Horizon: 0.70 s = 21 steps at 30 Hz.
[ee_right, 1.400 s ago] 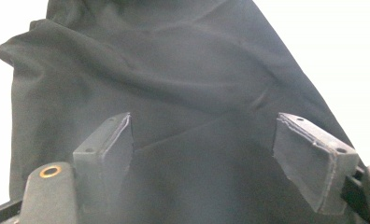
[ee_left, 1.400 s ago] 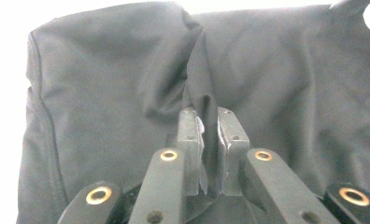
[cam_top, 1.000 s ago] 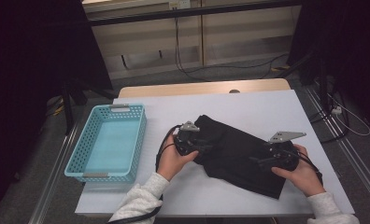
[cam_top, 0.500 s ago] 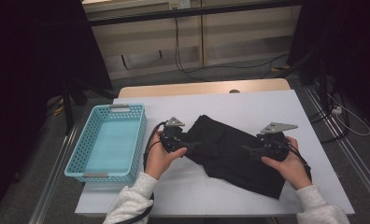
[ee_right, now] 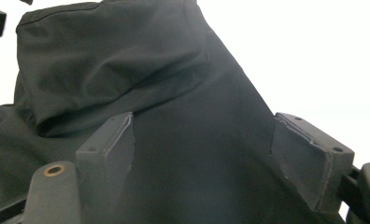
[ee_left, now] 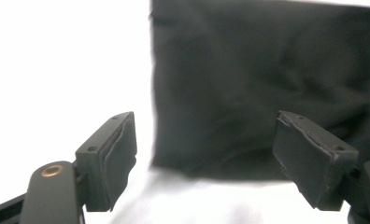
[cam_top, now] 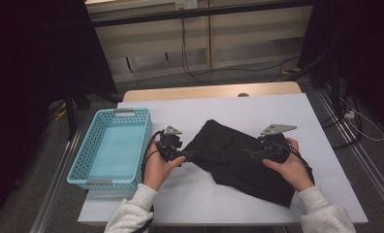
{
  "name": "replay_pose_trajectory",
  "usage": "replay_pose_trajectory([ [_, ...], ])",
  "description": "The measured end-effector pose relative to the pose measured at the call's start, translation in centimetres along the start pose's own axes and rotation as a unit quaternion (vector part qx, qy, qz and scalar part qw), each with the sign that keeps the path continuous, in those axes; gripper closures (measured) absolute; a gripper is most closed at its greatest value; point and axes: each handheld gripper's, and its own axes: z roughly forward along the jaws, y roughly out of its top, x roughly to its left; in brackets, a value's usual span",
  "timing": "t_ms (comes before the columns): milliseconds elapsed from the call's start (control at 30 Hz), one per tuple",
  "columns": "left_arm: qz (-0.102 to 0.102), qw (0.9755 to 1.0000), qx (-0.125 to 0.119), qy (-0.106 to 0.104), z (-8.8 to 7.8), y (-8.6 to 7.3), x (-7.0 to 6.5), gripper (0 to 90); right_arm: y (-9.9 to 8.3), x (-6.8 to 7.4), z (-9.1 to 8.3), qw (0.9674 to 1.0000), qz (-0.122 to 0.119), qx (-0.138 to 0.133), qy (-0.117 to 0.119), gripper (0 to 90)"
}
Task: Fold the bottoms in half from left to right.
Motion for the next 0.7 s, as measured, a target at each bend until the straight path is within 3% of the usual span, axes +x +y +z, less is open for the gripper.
replay_pose_trajectory([
  [33, -0.002, 0.9999, 0.010, 0.011, 0.2, -0.4, 0.2, 32.9, 0.0, 0.0, 0.0, 1.0000, 0.000, 0.003, 0.001, 21.2],
  [133, -0.015, 0.9994, 0.017, 0.027, 1.0, -1.2, 0.4, 31.2, -0.1, 0.1, -0.2, 1.0000, -0.003, 0.005, 0.004, 20.8],
  [367, 0.021, 0.9985, -0.005, 0.050, 2.0, -1.1, 0.0, 33.0, -0.7, -0.1, -0.6, 0.9999, 0.008, 0.008, 0.005, 19.7],
  [500, 0.001, 0.9993, -0.011, 0.035, 2.1, -0.9, -0.4, 57.6, -1.0, 0.0, -1.1, 0.9999, 0.009, 0.006, 0.005, 19.8],
  [600, -0.016, 0.9997, 0.000, 0.021, 2.0, -0.7, -0.5, 75.3, -1.4, 0.0, -1.7, 0.9999, 0.011, 0.004, 0.005, 20.2],
  [700, -0.030, 0.9993, 0.011, 0.021, 1.6, -0.2, -0.1, 80.0, -1.9, 0.0, -2.1, 0.9999, 0.010, 0.005, 0.006, 20.5],
])
